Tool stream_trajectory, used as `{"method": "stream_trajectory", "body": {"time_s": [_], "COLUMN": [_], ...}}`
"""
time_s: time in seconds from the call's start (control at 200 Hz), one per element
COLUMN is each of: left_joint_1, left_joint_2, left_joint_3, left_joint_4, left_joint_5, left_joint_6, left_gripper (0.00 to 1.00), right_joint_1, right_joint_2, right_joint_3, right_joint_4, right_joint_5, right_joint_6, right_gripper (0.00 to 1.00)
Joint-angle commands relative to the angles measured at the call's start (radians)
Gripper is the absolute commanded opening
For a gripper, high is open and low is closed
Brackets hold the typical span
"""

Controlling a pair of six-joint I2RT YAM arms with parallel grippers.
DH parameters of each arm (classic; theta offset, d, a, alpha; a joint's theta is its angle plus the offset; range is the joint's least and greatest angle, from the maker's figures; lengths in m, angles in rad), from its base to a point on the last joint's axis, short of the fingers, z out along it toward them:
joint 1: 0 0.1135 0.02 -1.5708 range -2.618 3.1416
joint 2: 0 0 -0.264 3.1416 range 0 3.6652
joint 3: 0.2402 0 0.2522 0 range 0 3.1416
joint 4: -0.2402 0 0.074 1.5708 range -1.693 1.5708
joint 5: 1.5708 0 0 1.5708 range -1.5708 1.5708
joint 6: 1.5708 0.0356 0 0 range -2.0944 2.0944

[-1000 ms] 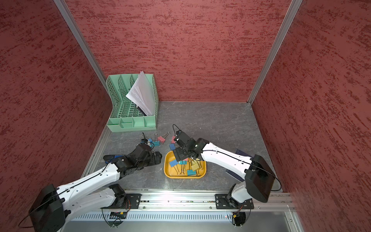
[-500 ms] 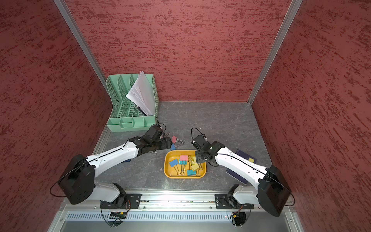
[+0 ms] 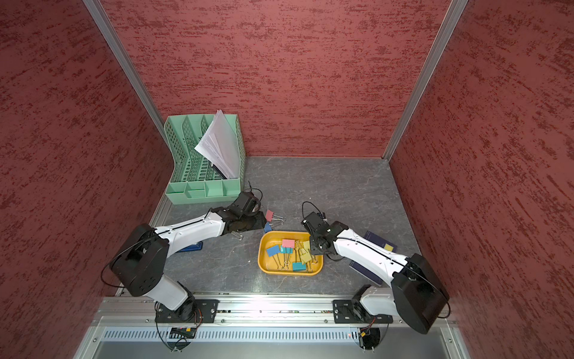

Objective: Put the binder clips in the storage box
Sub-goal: Move the storage box to the center of the board.

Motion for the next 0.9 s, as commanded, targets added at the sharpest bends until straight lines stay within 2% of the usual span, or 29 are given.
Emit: {"method": "stream_trajectory", "body": {"time_s": [0.0, 0.326, 0.611, 0.897], "left_joint_1": [0.008, 0.008, 0.021, 0.122], "left_joint_2": [0.041, 0.161, 0.243, 0.4], "left_joint_3": [0.03, 0.064, 0.077, 0.266], "left_joint_4": [0.006, 0.008, 0.057, 0.005], "left_joint_5": [0.006, 0.03, 0.057, 0.059], "left_joint_6": [0.0, -0.004, -0.014, 0.054], "left_gripper": [0.3, 0.15, 0.15, 0.2], "right_joint_1": [-0.011, -0.011, -0.012, -0.012], "right_joint_2": [0.004, -0.019, 0.001, 0.033], "right_joint_3": [0.011, 0.031, 0.052, 0.076], "right_joint_4": [0.02, -0.001, -0.001, 0.011], "right_joint_5": [0.004, 0.001, -0.003, -0.01], "right_joint_6": [-0.007, -0.032, -0.049, -0.067], "right_gripper": [0.17, 0.18, 0.18, 0.18]}}
